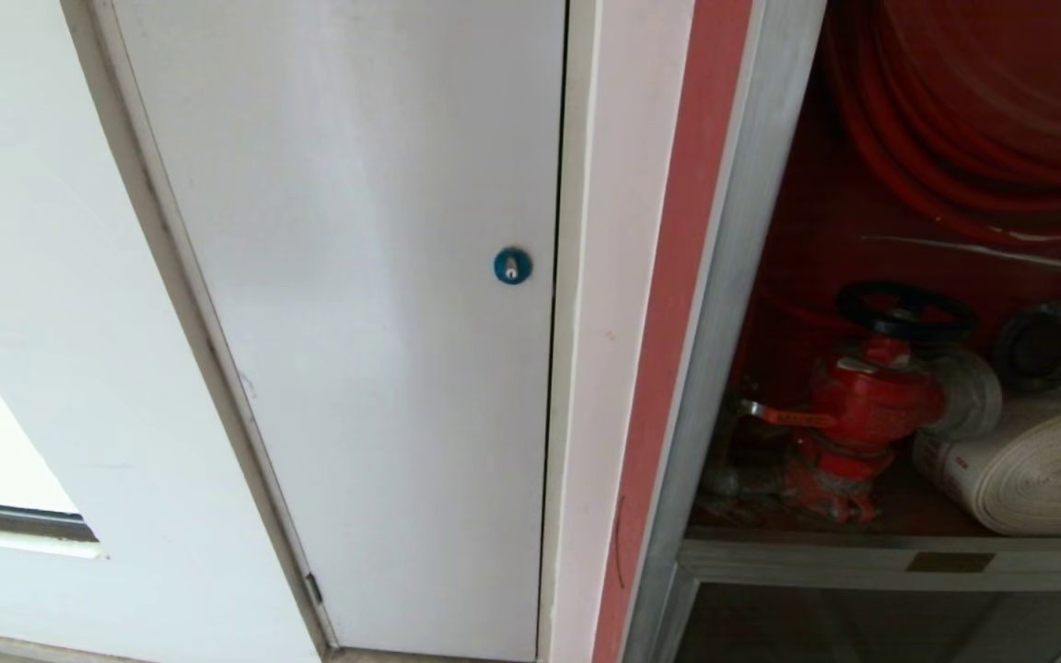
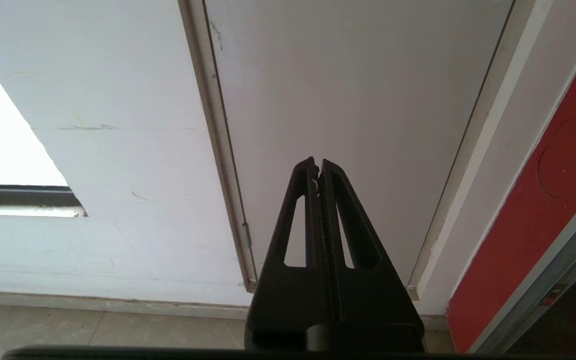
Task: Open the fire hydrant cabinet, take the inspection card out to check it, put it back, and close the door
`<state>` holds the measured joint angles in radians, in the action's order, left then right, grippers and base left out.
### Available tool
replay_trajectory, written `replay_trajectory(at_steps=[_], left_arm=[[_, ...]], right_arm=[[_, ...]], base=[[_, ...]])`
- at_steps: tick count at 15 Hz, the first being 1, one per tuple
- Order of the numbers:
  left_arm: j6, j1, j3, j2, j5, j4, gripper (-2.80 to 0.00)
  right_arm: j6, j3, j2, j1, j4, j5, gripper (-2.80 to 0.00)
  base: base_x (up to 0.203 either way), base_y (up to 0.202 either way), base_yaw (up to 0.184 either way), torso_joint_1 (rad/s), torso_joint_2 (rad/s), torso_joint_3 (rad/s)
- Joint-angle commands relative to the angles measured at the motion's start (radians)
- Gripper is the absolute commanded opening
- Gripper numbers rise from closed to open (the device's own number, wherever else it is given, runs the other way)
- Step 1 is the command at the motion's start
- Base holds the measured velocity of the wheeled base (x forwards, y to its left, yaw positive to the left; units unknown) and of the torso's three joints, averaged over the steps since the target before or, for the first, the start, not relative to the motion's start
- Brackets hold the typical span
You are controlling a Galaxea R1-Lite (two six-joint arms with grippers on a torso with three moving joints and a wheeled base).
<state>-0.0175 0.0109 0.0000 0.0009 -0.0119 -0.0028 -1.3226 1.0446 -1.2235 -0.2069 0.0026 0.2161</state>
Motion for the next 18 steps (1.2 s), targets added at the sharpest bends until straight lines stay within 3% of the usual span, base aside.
replay_trajectory(at_steps=[1,8,18], left_arm=[[-0.001,0.000,0.006,0.001,0.000,0.000,-2.80],[-0.001,0.000,0.006,0.001,0.000,0.000,-2.80],[0.000,0.000,0.007,0.001,0.000,0.000,-2.80]], right_arm=[[-0.086,0.030,-0.075,-0.080,-0.030,-0.128,-2.80],[-0.199,0.042,-0.173,-0.159,-0.062,-0.220,-2.80],[-0.230,0.062,-0.340,-0.189,-0.252,-0.268,-2.80]], base=[[0.000,0.000,0.000,0.000,0.00,0.000],[0.000,0.000,0.000,0.000,0.00,0.000],[0.000,0.000,0.000,0.000,0.00,0.000]])
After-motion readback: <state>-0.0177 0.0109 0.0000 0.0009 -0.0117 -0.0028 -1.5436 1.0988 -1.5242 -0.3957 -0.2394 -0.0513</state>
